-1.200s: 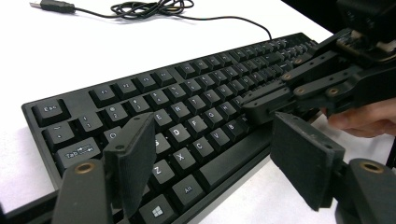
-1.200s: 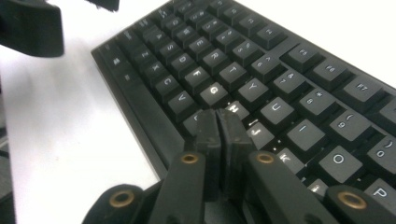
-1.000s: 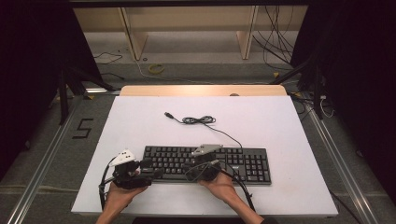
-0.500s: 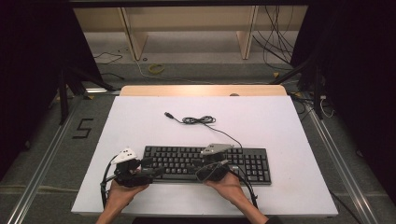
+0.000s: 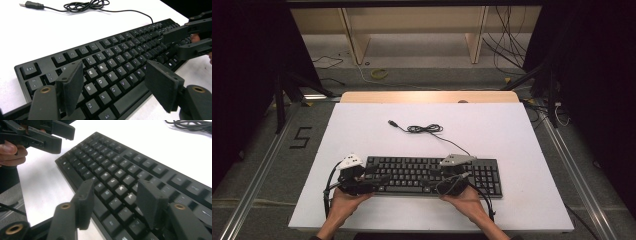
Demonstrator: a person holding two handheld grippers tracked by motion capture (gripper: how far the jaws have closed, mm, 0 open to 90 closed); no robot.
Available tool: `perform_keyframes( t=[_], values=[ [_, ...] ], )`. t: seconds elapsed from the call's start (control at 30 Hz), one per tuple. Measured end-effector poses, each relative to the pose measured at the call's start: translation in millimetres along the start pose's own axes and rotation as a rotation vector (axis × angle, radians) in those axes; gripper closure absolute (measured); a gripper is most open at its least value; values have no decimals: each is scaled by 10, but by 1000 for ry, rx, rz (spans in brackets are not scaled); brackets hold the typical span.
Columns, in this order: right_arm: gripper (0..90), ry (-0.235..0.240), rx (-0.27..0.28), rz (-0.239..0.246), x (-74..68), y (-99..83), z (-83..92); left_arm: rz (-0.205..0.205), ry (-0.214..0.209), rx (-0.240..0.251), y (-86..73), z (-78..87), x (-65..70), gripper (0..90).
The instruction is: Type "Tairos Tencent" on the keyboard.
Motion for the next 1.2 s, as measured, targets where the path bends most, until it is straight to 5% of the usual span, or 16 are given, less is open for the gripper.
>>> perform_keyframes(
  t=[0.5, 1.2],
  values=[
    [434, -16, 40, -5, 73, -91, 210, -15, 13, -55, 127, -235, -26, 399],
    [409, -25, 70, 9, 66, -174, 352, -103, 21, -156, 151, -568, 66, 861]
  ],
)
Point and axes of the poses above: each handheld gripper's, and its own axes: z roughly backward along the jaws, y roughly out of its top, x roughly to its right, the point moved 4 cm from there along -z, roughly forward along the jaws, and after that the axes turned 2 degrees about -x, right-handed, at the moved point
